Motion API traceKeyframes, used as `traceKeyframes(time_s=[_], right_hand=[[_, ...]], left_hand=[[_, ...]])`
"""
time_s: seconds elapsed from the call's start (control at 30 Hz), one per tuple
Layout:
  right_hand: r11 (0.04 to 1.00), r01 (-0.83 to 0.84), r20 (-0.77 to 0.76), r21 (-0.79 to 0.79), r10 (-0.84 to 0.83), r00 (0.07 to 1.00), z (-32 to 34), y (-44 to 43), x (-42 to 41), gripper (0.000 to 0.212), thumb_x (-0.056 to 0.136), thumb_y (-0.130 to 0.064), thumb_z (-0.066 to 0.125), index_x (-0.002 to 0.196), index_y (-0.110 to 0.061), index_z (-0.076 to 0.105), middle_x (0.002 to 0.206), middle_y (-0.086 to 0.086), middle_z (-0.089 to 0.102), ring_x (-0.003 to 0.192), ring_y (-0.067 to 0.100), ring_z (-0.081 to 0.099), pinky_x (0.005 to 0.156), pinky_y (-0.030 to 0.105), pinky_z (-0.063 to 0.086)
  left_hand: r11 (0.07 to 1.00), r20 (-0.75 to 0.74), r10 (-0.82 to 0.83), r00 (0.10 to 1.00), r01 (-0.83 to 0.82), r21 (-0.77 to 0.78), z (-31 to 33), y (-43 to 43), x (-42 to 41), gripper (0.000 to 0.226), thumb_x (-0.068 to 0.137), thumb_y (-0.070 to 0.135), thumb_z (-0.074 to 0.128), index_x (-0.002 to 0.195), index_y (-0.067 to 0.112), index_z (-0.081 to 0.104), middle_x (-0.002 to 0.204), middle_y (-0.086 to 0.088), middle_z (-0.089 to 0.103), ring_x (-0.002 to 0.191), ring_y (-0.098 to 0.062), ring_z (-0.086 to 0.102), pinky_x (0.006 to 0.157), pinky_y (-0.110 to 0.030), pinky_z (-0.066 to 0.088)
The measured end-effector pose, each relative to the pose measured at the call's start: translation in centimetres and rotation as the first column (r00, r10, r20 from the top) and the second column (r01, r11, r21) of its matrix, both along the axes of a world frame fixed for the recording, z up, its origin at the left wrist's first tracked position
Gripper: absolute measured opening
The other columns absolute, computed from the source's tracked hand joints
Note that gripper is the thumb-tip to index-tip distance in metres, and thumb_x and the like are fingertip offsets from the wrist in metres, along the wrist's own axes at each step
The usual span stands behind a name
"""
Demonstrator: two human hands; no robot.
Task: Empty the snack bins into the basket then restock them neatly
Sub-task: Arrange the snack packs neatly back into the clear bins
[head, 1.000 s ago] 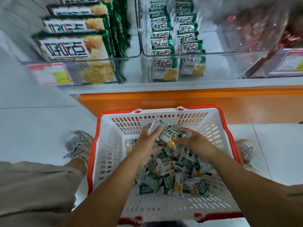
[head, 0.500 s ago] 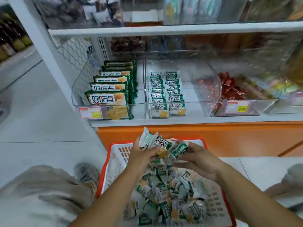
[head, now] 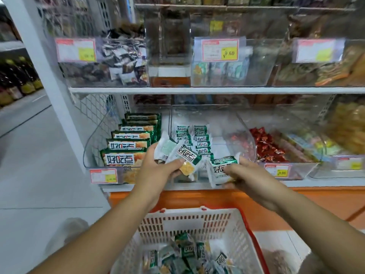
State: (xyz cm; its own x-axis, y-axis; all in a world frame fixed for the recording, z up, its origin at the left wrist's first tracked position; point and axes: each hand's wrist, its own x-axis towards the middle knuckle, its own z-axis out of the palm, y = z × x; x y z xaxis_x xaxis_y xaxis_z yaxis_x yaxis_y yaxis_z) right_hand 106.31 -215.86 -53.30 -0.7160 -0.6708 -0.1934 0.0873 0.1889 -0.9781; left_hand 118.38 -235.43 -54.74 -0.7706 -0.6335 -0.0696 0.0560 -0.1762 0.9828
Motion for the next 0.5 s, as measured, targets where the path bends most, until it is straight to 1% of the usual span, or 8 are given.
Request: traceKeyframes(time_s=[0.07,0.13,0.17,0.23,0.3,0.37,0.43,0.5], right_hand=[[0.996,0.072,-0.094,0.048,-0.068,0.993,1.1,-0.6,-1.8,0.016,0.086,-0.004,0.059,0.080,-0.010,0.046,0.078,0.010,0.043,0.073,0.016,0.050,0.070,0.027,0.056],[0.986,0.098,-0.271,0.138,-0.057,0.961,2.1,-1.2,-3.1,0.010,0.085,-0.007,0.066,0.088,-0.011,0.057,0.078,0.012,0.059,0.067,0.012,0.061,0.050,0.012,0.048],[0.978,0.098,-0.338,0.182,-0.032,0.941,2.3,-1.6,-3.7,0.015,0.084,-0.008,0.069,0.094,-0.016,0.062,0.077,0.009,0.065,0.060,0.006,0.062,0.043,0.009,0.042],[0.956,0.083,-0.425,0.281,0.046,0.904,2.1,-2.3,-5.3,0.025,0.081,-0.011,0.074,0.100,-0.023,0.064,0.074,0.000,0.065,0.052,0.002,0.059,0.039,0.008,0.039],[0.900,0.050,-0.469,0.433,0.178,0.865,1.4,-3.2,-6.8,0.030,0.079,-0.016,0.077,0.104,-0.026,0.064,0.077,-0.002,0.065,0.056,0.004,0.059,0.047,0.009,0.042],[0.830,-0.010,-0.443,0.557,0.308,0.842,0.6,-4.2,-8.3,0.032,0.077,-0.020,0.080,0.104,-0.027,0.065,0.080,-0.001,0.069,0.061,0.006,0.062,0.061,0.018,0.046],[0.787,-0.068,-0.372,0.613,0.363,0.854,0.1,-5.1,-9.3,0.031,0.074,-0.022,0.082,0.101,-0.027,0.068,0.082,-0.002,0.071,0.067,0.007,0.063,0.070,0.021,0.049],[0.765,-0.107,-0.305,0.635,0.375,0.876,-0.4,-5.7,-10.3,0.030,0.070,-0.024,0.084,0.097,-0.027,0.072,0.093,-0.004,0.073,0.079,0.007,0.067,0.087,0.027,0.053]], left_hand=[[0.999,-0.017,0.034,0.999,-0.034,-0.020,0.9,-1.5,-0.5,0.081,0.076,0.008,0.081,0.143,0.030,0.041,0.125,-0.006,0.064,0.092,-0.020,0.074,0.080,-0.036,0.060],[0.997,-0.039,0.068,0.997,-0.069,-0.026,1.0,-2.6,-0.4,0.078,0.077,0.007,0.079,0.142,0.029,0.042,0.123,-0.004,0.065,0.093,-0.020,0.074,0.083,-0.038,0.059],[0.996,-0.050,0.091,0.995,-0.092,-0.013,0.9,-3.0,-0.2,0.075,0.078,0.005,0.078,0.141,0.027,0.043,0.121,-0.005,0.066,0.094,-0.020,0.073,0.084,-0.038,0.059],[0.990,-0.065,0.136,0.988,-0.134,0.036,0.5,-4.0,-0.1,0.072,0.080,0.002,0.075,0.141,0.024,0.044,0.120,-0.006,0.067,0.093,-0.018,0.074,0.083,-0.038,0.059],[0.986,-0.064,0.158,0.985,-0.155,0.054,0.6,-5.0,0.0,0.074,0.080,0.003,0.076,0.142,0.025,0.042,0.123,-0.006,0.065,0.092,-0.017,0.074,0.082,-0.036,0.059],[0.984,-0.069,0.174,0.982,-0.170,0.051,0.8,-5.8,0.0,0.074,0.079,0.004,0.078,0.141,0.027,0.042,0.125,-0.005,0.064,0.092,-0.018,0.074,0.082,-0.035,0.059],[0.982,-0.081,0.180,0.980,-0.175,0.067,1.0,-6.3,0.1,0.073,0.080,0.003,0.077,0.140,0.026,0.043,0.122,-0.006,0.067,0.092,-0.019,0.074,0.085,-0.037,0.058],[0.982,-0.080,0.174,0.981,-0.168,0.082,1.0,-6.4,0.3,0.073,0.080,0.003,0.076,0.141,0.025,0.043,0.119,-0.007,0.069,0.093,-0.020,0.074,0.089,-0.040,0.057]])
